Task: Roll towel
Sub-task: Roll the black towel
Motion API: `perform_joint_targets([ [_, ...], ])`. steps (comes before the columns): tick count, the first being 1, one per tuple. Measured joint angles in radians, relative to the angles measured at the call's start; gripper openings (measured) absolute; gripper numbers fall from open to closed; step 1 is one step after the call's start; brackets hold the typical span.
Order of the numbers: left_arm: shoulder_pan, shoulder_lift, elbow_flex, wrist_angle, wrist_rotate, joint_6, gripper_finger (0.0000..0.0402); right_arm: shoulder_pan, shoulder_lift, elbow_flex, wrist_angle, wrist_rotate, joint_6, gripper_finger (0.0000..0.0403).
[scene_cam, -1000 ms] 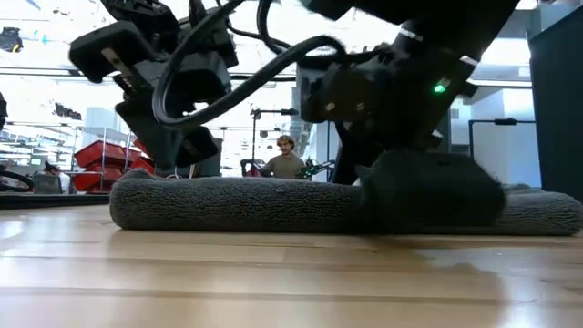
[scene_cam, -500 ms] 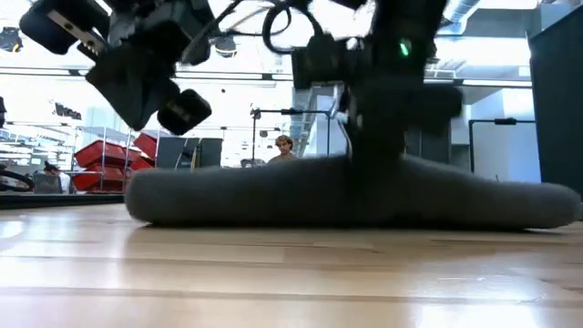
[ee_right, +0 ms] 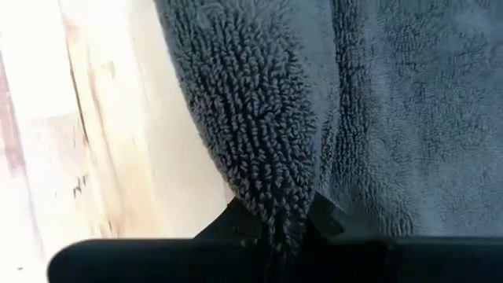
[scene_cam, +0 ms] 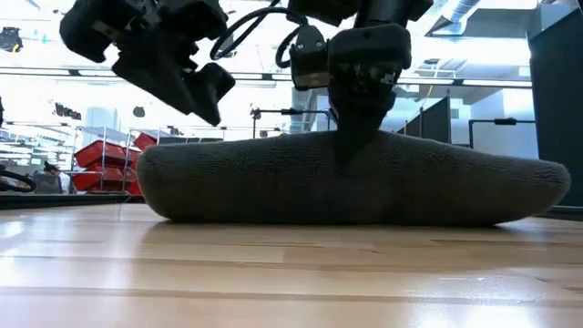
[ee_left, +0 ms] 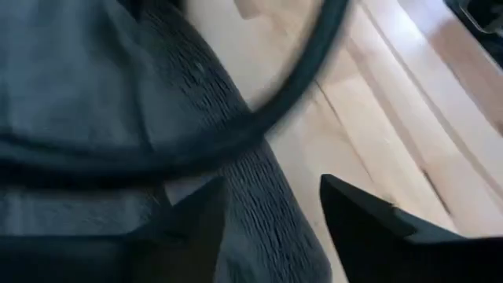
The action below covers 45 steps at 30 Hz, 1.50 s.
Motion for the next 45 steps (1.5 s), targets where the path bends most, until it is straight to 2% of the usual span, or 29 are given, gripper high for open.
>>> perform_joint_targets([
  [5, -0.013, 0.031, 0.0, 0.051, -0.039, -0.041, 0.0247, -0.017, 0.0, 0.001, 0.021, -0.014, -0.003, 0.002],
  [10, -0.032, 0.125, 0.0, 0.079, -0.051, -0.074, 0.0269, -0.016, 0.0, 0.001, 0.048, -0.059, 0.003, 0.002],
  [15, -0.045, 0.193, 0.001, 0.08, -0.145, -0.129, 0.0272, -0.01, 0.0, 0.001, 0.049, -0.08, 0.005, 0.002],
  [22, -0.089, 0.198, 0.001, 0.026, -0.275, -0.136, 0.0272, 0.0, 0.0, 0.001, 0.051, -0.092, 0.008, 0.002],
  [27, -0.113, 0.198, 0.001, -0.03, -0.296, -0.19, 0.0265, 0.0, 0.0, 0.002, 0.051, -0.093, 0.023, 0.002],
  [30, -0.121, 0.198, 0.001, -0.062, -0.3, -0.216, 0.0241, 0.0, 0.0, 0.003, 0.053, -0.093, 0.031, 0.002],
  [34, -0.129, 0.198, 0.001, -0.11, -0.303, -0.247, 0.0186, 0.0, 0.0, 0.003, 0.053, -0.093, 0.034, 0.002],
  [42, -0.129, 0.198, 0.001, -0.124, -0.304, -0.248, 0.0034, 0.005, 0.0, 0.003, 0.051, -0.093, 0.034, 0.002],
  [43, -0.129, 0.197, 0.001, -0.126, -0.304, -0.248, 0.002, 0.009, 0.0, 0.003, 0.05, -0.093, 0.033, 0.002],
  [45, -0.129, 0.197, 0.001, -0.13, -0.307, -0.252, 0.0019, 0.018, 0.0, 0.004, 0.043, -0.092, 0.029, 0.0023],
])
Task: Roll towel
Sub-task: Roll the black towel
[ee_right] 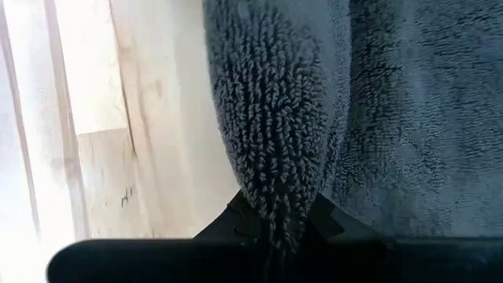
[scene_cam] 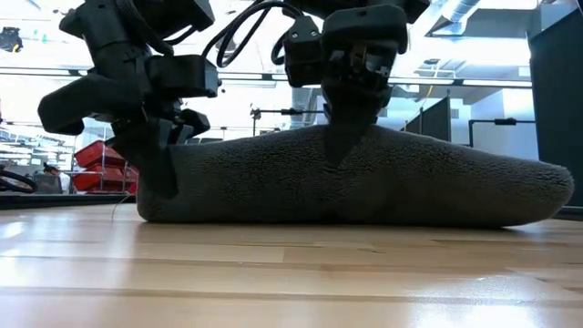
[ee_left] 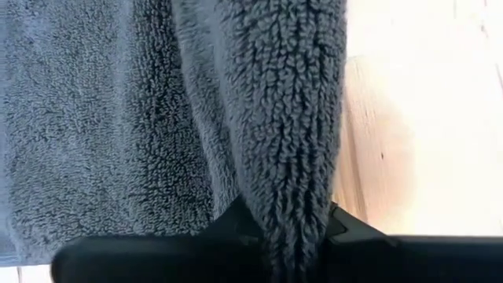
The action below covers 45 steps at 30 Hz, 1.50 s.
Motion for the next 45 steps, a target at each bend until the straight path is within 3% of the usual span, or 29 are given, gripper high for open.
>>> perform_joint_targets([
  [4, 0.001, 0.0, 0.001, -0.027, -0.021, -0.011, 0.0019, 0.033, 0.002, 0.001, -0.011, 0.009, -0.038, 0.0049],
  [13, 0.002, 0.0, -0.001, -0.063, -0.024, -0.018, 0.0019, 0.173, 0.002, 0.0, -0.117, 0.153, -0.129, 0.0113],
  [18, 0.002, 0.0, -0.001, -0.062, -0.024, -0.018, 0.0019, 0.269, 0.003, 0.0, -0.21, 0.188, -0.08, 0.0168],
  [24, 0.003, 0.0, -0.001, -0.06, -0.024, -0.021, 0.0019, 0.381, 0.004, -0.001, -0.292, 0.38, 0.016, 0.0237],
  [29, 0.003, 0.0, -0.001, -0.073, -0.025, -0.033, 0.0019, 0.433, 0.02, -0.037, -0.299, 0.401, 0.141, 0.0259],
  [35, 0.003, 0.0, -0.001, -0.089, -0.024, -0.051, 0.0019, 0.439, 0.021, -0.169, -0.344, 0.404, 0.38, 0.0259],
  [38, 0.003, 0.0, -0.001, -0.1, -0.023, -0.055, 0.0019, 0.438, 0.016, -0.212, -0.304, 0.404, 0.419, 0.0243],
  [41, 0.003, 0.0, -0.001, -0.115, -0.022, -0.055, 0.0019, 0.441, 0.014, -0.229, -0.262, 0.409, 0.42, 0.0195],
  [45, 0.003, 0.0, -0.001, -0.138, -0.021, -0.063, 0.0019, 0.441, 0.016, -0.229, -0.231, 0.404, 0.422, 0.0069],
])
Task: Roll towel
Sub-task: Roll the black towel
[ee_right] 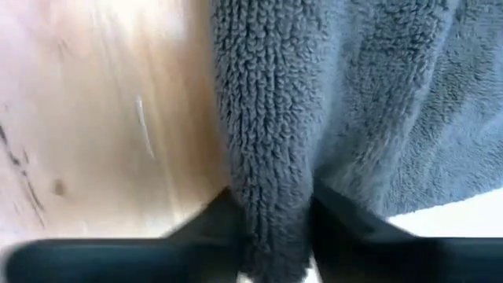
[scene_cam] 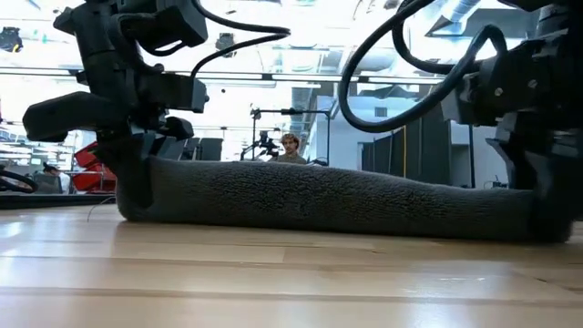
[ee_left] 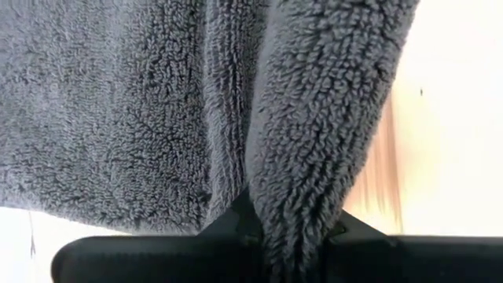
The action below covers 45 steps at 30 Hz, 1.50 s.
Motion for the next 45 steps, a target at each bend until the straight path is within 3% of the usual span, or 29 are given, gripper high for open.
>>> perform_joint_targets([
  [1, 0.0, 0.0, 0.0, -0.007, 0.0, -0.002, 0.0019, 0.0, 0.001, 0.0, 0.002, 0.001, -0.002, 0.0037],
  [3, 0.0, 0.0, 0.001, -0.029, 0.0, -0.011, 0.0019, 0.0, 0.0, -0.001, 0.007, 0.005, -0.011, 0.0019],
  [8, 0.001, -0.002, 0.002, -0.069, 0.098, -0.017, 0.0019, -0.005, -0.026, -0.003, 0.051, -0.05, 0.007, 0.002],
  [13, 0.01, -0.023, 0.002, -0.082, 0.23, -0.014, 0.0019, -0.026, -0.104, -0.018, 0.125, -0.189, -0.021, 0.002],
  [20, 0.089, -0.074, 0.003, -0.123, 0.382, 0.041, 0.0019, -0.135, -0.354, -0.286, 0.391, -0.396, -0.017, 0.002],
  [27, 0.254, -0.067, 0.003, -0.115, 0.541, 0.066, 0.0019, -0.331, -0.505, -0.486, 0.541, -0.713, -0.041, 0.002],
  [33, 0.363, -0.066, 0.001, -0.125, 0.597, 0.111, 0.0019, -0.51, -0.491, -0.51, 0.516, -0.894, -0.161, 0.002],
  [40, 0.453, -0.065, -0.028, -0.112, 0.603, 0.152, 0.0019, -0.693, -0.397, -0.51, 0.467, -0.996, -0.306, 0.002],
  [45, 0.502, -0.065, -0.088, -0.066, 0.6, 0.146, 0.0019, -0.755, -0.3, -0.508, 0.482, -1.044, -0.339, 0.002],
])
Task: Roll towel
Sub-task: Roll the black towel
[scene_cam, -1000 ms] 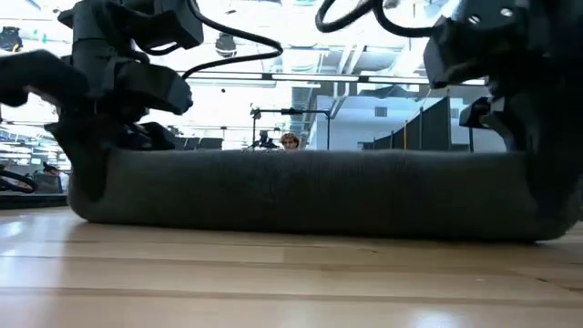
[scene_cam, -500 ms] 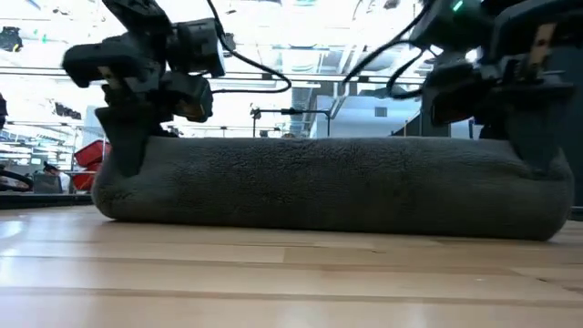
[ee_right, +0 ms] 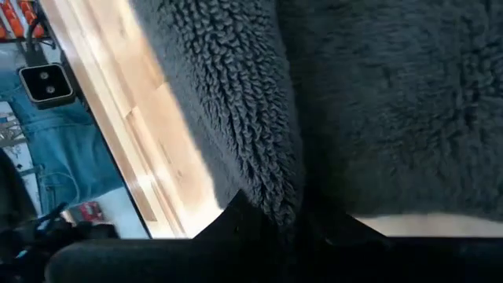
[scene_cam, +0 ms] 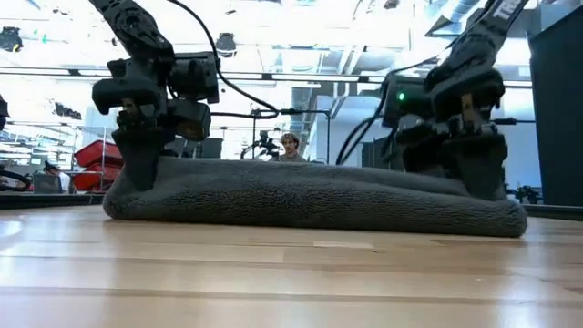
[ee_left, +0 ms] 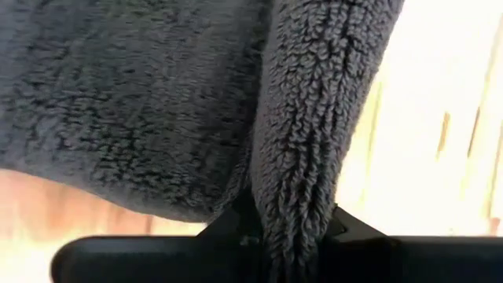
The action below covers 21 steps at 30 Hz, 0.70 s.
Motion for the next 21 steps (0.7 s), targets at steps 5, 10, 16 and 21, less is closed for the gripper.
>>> perform_joint_targets([
  [5, 0.022, 0.001, -0.012, 0.051, -0.035, -0.042, 0.0019, 0.002, 0.05, 0.001, 0.003, -0.018, -0.003, 0.002],
  [10, 0.023, 0.001, -0.012, 0.082, -0.067, -0.06, 0.0019, 0.005, 0.05, 0.018, -0.026, -0.008, -0.001, 0.0042],
  [16, 0.026, 0.001, -0.016, 0.05, -0.091, -0.05, 0.0019, -0.001, 0.024, 0.1, -0.213, 0.052, -0.025, 0.0126],
  [21, 0.025, 0.001, -0.016, 0.057, -0.091, -0.046, 0.0019, -0.005, -0.038, 0.197, -0.455, 0.08, -0.043, 0.0159],
])
